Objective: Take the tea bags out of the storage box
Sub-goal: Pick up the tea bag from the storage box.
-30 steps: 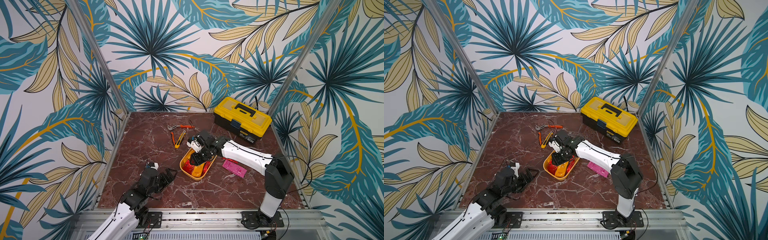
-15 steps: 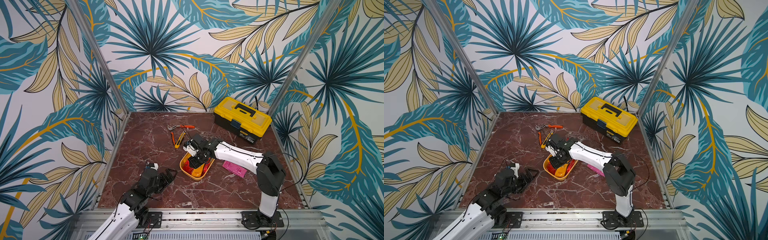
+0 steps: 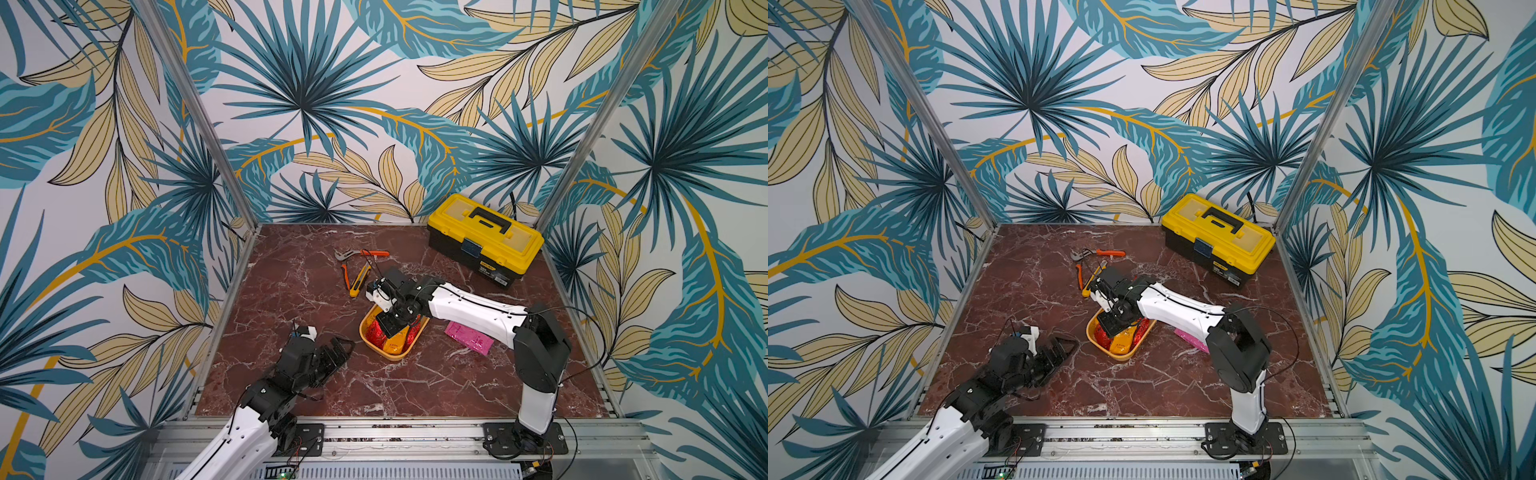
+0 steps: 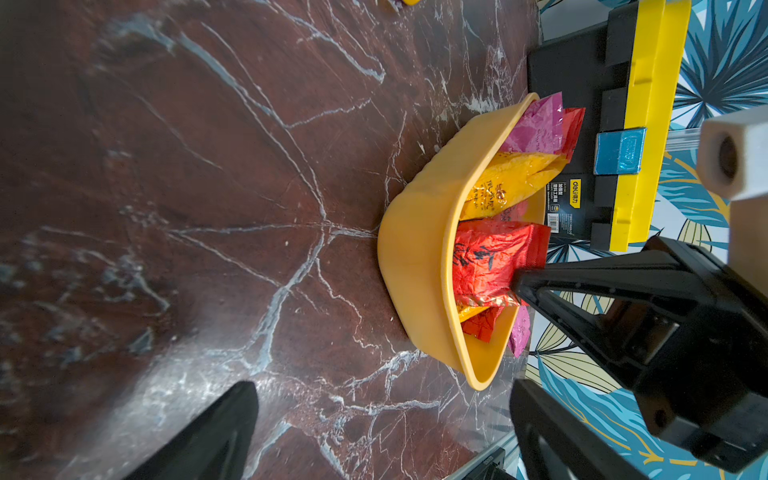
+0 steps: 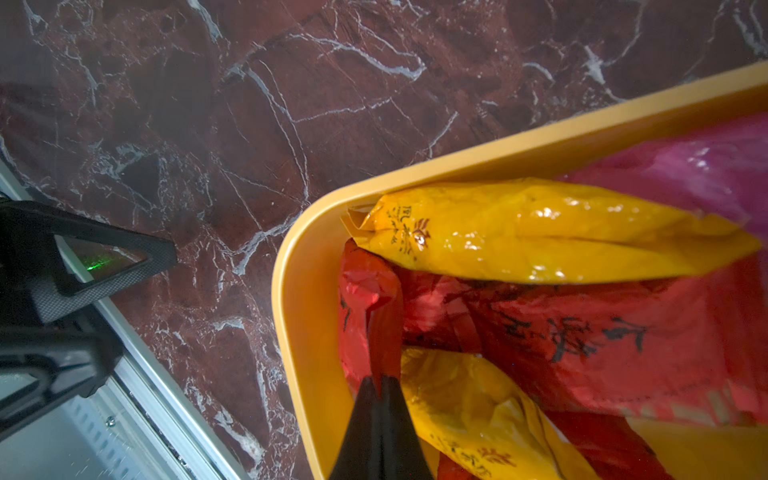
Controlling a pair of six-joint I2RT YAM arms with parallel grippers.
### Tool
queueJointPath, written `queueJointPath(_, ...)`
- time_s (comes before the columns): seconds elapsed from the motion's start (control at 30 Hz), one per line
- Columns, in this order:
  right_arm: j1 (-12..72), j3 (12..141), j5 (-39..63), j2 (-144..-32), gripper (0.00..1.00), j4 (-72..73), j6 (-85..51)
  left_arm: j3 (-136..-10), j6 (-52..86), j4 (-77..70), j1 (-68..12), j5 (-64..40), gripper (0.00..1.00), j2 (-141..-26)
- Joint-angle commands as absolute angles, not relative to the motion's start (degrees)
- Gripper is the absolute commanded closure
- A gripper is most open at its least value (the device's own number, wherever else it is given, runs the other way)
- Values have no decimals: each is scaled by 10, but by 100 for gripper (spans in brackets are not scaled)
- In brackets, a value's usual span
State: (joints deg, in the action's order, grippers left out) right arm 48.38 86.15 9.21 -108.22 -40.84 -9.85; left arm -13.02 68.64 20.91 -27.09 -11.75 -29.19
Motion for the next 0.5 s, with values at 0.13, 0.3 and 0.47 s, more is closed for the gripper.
queueJointPath(0.13, 487, 865, 79, -1044, 100, -420, -115, -156, 678, 214, -267, -116, 0, -288)
queueJointPath(0.3, 487, 865, 81, -1023, 100, -419, -119, -176, 670, 211, -267, -118, 0, -295)
queueJointPath(0.47, 487, 862, 83, -1001, 100, -419, -125, -204, 654, 211, -267, -121, 0, -309)
